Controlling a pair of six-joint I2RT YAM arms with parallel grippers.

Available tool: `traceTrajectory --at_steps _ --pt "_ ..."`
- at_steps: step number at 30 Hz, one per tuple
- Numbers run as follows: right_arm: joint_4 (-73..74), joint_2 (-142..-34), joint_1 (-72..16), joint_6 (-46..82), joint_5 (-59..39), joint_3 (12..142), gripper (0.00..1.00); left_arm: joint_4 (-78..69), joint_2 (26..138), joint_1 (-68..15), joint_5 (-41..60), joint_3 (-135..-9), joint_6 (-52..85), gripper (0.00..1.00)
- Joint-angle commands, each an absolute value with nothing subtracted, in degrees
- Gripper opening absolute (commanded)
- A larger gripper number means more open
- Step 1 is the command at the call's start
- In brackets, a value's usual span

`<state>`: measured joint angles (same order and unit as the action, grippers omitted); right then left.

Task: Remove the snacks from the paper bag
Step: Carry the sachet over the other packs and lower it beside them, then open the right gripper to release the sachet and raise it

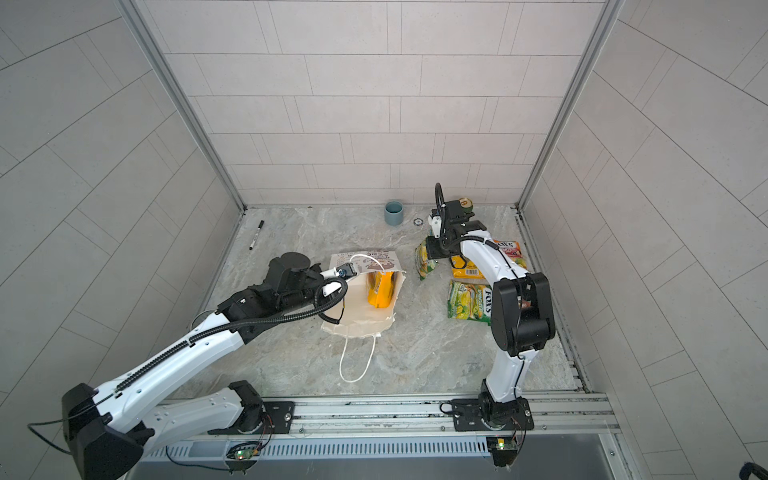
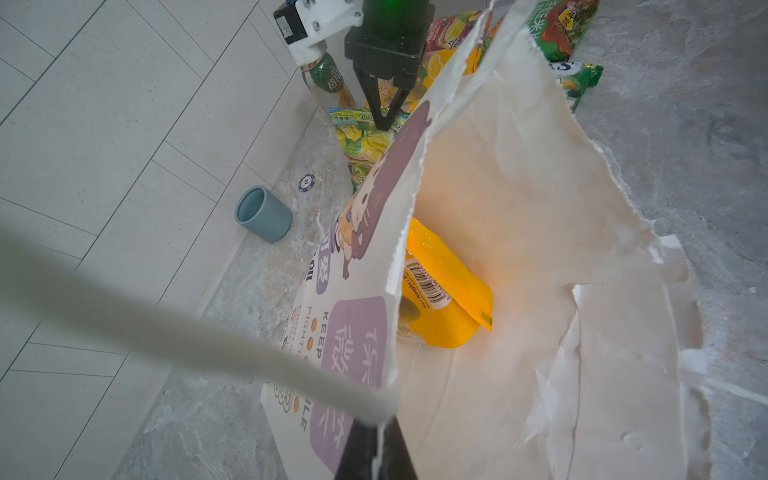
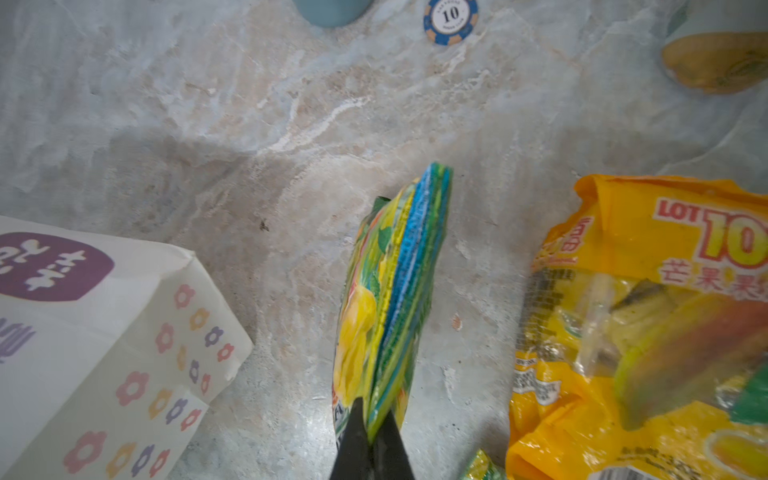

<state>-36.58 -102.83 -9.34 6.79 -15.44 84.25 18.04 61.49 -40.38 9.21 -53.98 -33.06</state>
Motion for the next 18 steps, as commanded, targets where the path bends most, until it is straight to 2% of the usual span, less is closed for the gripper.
traceTrajectory --at_steps 1,6,18 --pt "-42.98 -105.72 -9.75 3.94 -8.11 86.64 0.00 15.26 61.69 -40.79 10.58 -53.41 -32.57 0.00" --pt "-44.98 -106.96 -9.91 5.28 -0.22 87.91 0.00 15.01 61.75 -40.81 10.37 -53.24 -32.32 0.00" --pt "-41.01 -110.67 -11.52 12.44 3.24 88.54 0.00 14.50 63.04 -40.80 8.50 -53.97 -30.71 0.00"
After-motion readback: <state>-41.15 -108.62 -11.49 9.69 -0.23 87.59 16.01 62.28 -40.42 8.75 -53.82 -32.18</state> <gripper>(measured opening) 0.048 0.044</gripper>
